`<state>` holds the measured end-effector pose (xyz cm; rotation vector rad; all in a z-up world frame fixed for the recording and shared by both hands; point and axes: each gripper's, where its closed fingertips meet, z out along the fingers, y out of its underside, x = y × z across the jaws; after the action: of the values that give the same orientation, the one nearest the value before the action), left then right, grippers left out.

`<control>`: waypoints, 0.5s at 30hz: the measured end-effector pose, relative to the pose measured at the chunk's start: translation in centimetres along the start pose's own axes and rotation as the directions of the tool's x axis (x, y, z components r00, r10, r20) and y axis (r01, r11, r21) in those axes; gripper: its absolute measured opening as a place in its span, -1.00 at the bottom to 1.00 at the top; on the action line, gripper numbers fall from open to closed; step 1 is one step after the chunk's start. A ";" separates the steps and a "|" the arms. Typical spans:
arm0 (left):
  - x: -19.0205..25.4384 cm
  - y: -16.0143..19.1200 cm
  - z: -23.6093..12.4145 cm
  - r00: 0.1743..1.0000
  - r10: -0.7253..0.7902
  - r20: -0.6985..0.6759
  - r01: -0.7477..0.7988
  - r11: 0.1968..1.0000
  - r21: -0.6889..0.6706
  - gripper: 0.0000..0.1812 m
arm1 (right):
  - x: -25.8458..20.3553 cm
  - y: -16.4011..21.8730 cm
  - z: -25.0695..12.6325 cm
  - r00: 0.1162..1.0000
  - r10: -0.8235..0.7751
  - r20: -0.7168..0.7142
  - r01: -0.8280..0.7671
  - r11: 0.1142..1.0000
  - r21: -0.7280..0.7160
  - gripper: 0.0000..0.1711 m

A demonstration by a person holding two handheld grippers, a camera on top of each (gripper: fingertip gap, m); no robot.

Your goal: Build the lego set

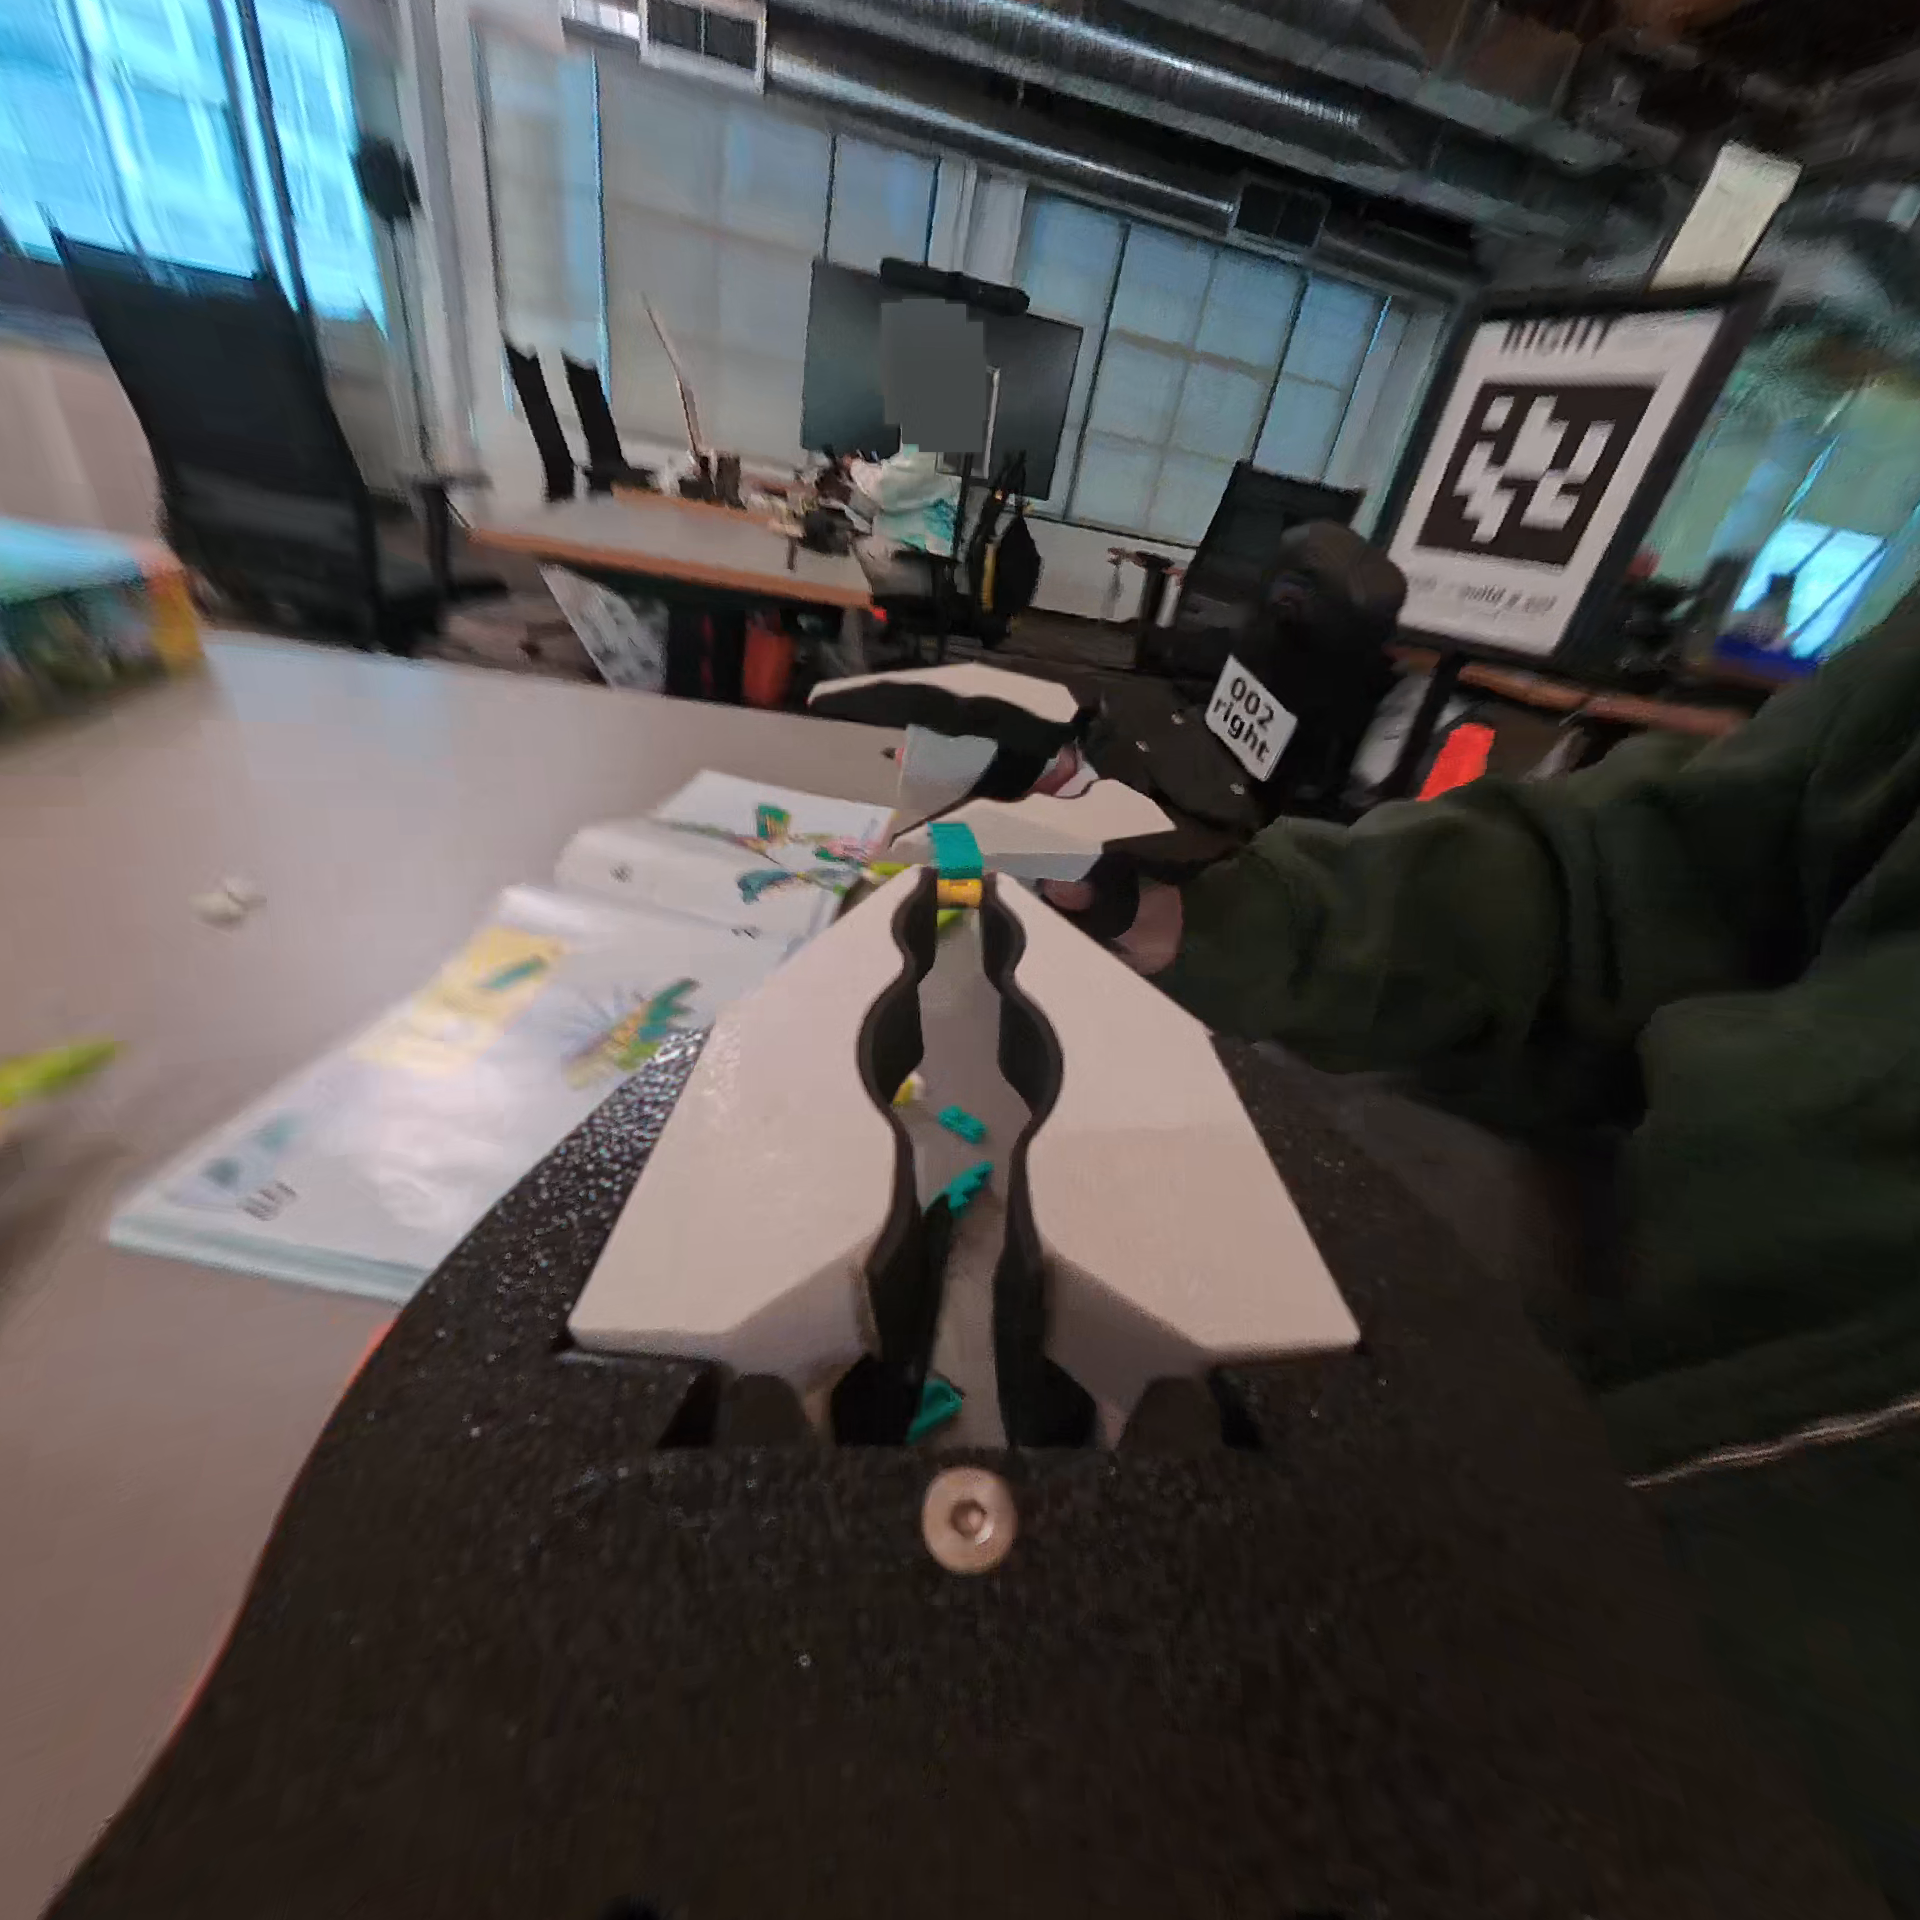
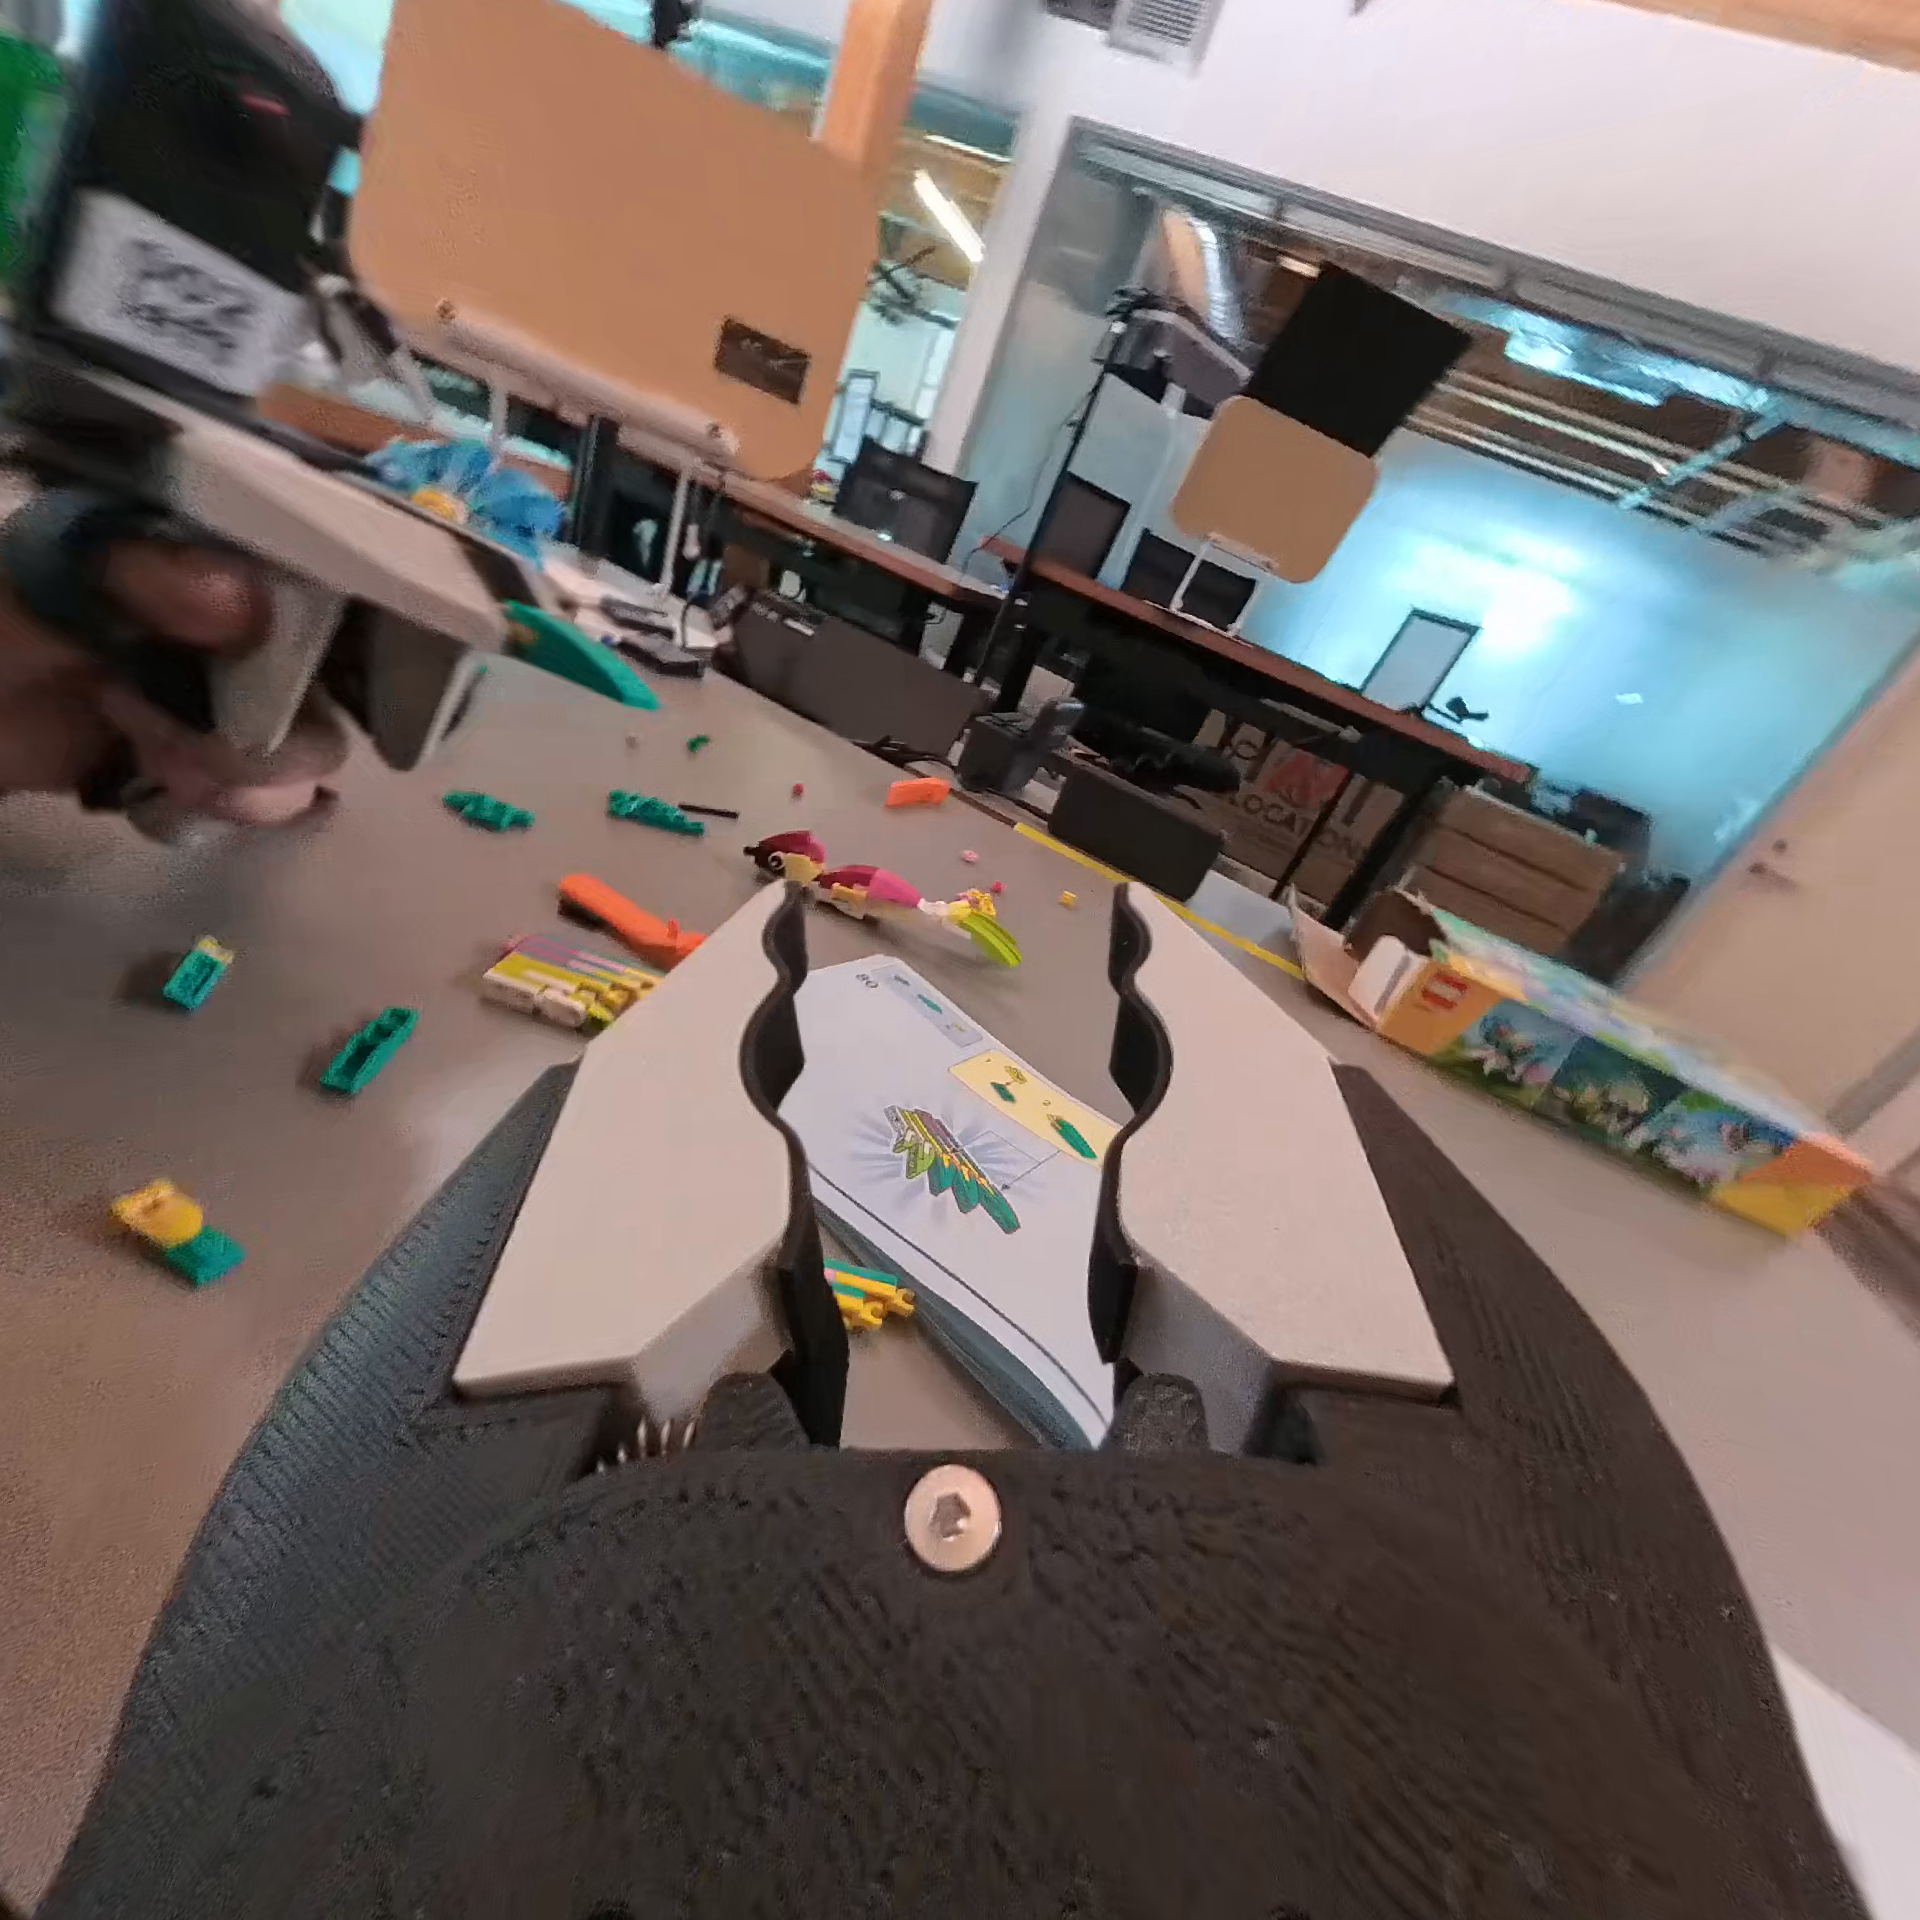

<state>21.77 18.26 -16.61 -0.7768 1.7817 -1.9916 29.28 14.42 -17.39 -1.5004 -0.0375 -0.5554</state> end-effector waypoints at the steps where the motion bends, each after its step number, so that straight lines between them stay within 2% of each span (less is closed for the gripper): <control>1: 0.3 -0.2 0.0 0.993 0.115 0.024 -0.115 0.993 -0.003 -0.94 | 0.4 0.2 0.1 0.999 0.034 -0.016 -0.034 0.999 0.003 -0.31; 4: 1.0 -0.1 0.0 0.868 0.484 0.113 -0.478 0.875 -0.071 -0.94 | 1.1 0.5 0.1 0.996 0.080 -0.044 -0.080 0.997 0.007 -0.31; 6: 1.2 -0.7 -0.1 0.804 0.570 0.171 -0.558 0.822 -0.114 -0.94 | 1.3 0.4 -0.1 0.994 0.099 -0.052 -0.098 0.995 0.022 -0.32; 10: 2.0 -0.8 -1.7 0.856 0.458 0.240 -0.421 0.887 -0.190 -0.94 | 1.0 0.4 0.0 0.995 0.100 -0.032 -0.099 0.995 0.019 -0.35; 12: 2.1 0.8 -3.4 0.893 0.357 0.273 -0.278 0.916 -0.289 -0.94 | 0.9 0.3 0.0 0.996 0.090 -0.025 -0.089 0.996 0.028 -0.37; 15: 1.9 3.9 -6.9 0.897 0.226 0.379 -0.043 0.900 -0.434 -0.94 | 1.1 0.2 -0.1 0.993 0.113 -0.021 -0.112 0.993 0.036 -0.39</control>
<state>15.70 21.99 -20.50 -1.0796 1.9391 -1.2338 30.26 13.93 -17.18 -1.4522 0.0553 -0.4789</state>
